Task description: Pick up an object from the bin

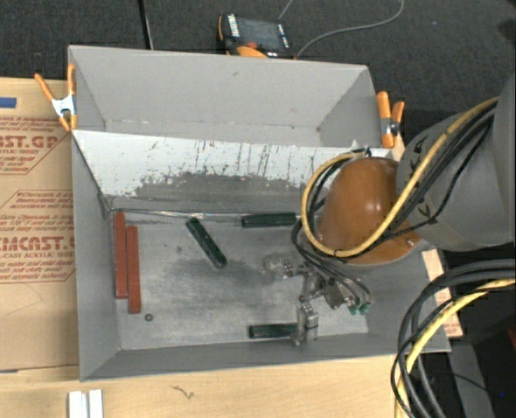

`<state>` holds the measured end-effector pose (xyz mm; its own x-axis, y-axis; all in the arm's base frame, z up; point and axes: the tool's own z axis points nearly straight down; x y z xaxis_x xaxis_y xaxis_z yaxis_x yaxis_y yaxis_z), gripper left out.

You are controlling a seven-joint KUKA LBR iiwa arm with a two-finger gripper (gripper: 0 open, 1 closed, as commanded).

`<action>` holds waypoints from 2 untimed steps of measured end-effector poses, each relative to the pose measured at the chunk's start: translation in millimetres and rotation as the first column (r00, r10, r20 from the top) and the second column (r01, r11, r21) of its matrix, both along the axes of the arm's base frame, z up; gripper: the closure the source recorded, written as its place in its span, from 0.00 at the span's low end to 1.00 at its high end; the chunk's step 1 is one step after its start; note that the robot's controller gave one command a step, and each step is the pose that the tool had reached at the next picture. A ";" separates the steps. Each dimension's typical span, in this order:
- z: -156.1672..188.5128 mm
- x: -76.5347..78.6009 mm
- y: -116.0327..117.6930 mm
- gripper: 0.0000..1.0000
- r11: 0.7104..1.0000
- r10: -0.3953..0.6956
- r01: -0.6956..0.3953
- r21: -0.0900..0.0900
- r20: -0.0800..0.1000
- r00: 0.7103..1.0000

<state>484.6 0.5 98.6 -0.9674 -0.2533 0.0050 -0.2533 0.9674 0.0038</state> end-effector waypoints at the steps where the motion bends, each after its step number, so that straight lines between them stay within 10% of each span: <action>1: 5.5 2.1 9.9 0.00 0.875 0.485 -0.485 -0.001 0.006 0.875; 2: 7.2 1.3 -56.0 0.00 0.852 0.523 -0.523 -0.003 0.006 0.852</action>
Offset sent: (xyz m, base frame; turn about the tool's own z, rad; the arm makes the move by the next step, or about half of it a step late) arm 0.0024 0.0084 0.0063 -0.5036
